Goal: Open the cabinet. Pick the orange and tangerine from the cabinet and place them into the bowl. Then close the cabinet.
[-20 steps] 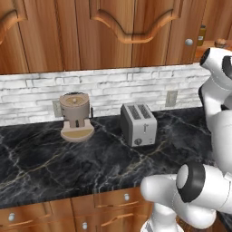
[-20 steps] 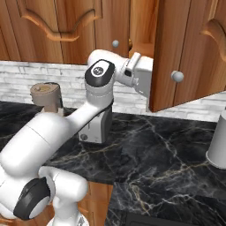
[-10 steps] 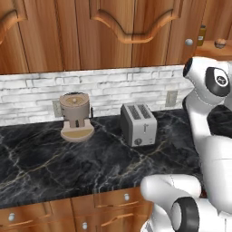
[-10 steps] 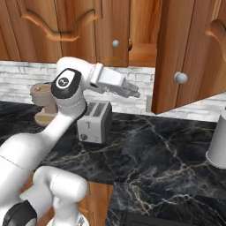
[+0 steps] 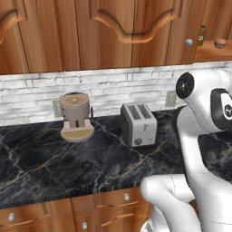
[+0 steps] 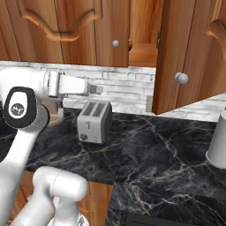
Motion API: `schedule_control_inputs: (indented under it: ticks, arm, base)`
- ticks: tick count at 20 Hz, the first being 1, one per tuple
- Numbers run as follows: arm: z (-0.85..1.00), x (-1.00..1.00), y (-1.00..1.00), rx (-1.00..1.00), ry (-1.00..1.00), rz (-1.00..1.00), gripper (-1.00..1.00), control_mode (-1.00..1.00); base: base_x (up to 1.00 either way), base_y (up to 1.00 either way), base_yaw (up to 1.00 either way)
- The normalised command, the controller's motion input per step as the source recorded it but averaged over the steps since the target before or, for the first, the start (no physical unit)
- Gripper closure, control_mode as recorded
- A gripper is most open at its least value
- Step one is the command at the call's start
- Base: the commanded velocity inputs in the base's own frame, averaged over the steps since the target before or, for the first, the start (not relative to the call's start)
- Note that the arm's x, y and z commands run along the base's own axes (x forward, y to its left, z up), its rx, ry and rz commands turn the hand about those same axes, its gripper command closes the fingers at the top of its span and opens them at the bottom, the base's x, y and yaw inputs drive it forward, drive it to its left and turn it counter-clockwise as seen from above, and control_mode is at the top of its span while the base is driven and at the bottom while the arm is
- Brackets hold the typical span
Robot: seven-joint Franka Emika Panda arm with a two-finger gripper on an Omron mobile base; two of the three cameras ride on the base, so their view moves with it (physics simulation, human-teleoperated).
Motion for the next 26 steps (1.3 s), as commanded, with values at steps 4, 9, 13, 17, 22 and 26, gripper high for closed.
schedule_control_inputs:
  ticks: [4,9,13,17,22,26]
  arm:
    - [0.21,-0.08,0.23,0.12,0.0,0.54,-1.0,-1.0]
    - [0.0,-0.02,0.08,0.32,0.0,0.44,-1.0,-1.0]
    - [0.0,0.0,0.11,0.37,-0.01,0.22,-1.0,-1.0]
    - [0.0,0.0,0.12,0.23,-0.11,0.06,-1.0,-1.0]
    - [-0.07,-0.07,0.11,0.18,-0.22,0.09,-1.0,-1.0]
    - [-0.4,0.0,0.11,0.25,-0.27,0.15,-1.0,-1.0]
  base:
    - [0.0,0.0,0.0]
    - [0.0,0.0,0.0]
    - [0.0,0.0,0.0]
    - [0.0,0.0,0.0]
    - [0.0,0.0,0.0]
    - [0.0,0.0,0.0]
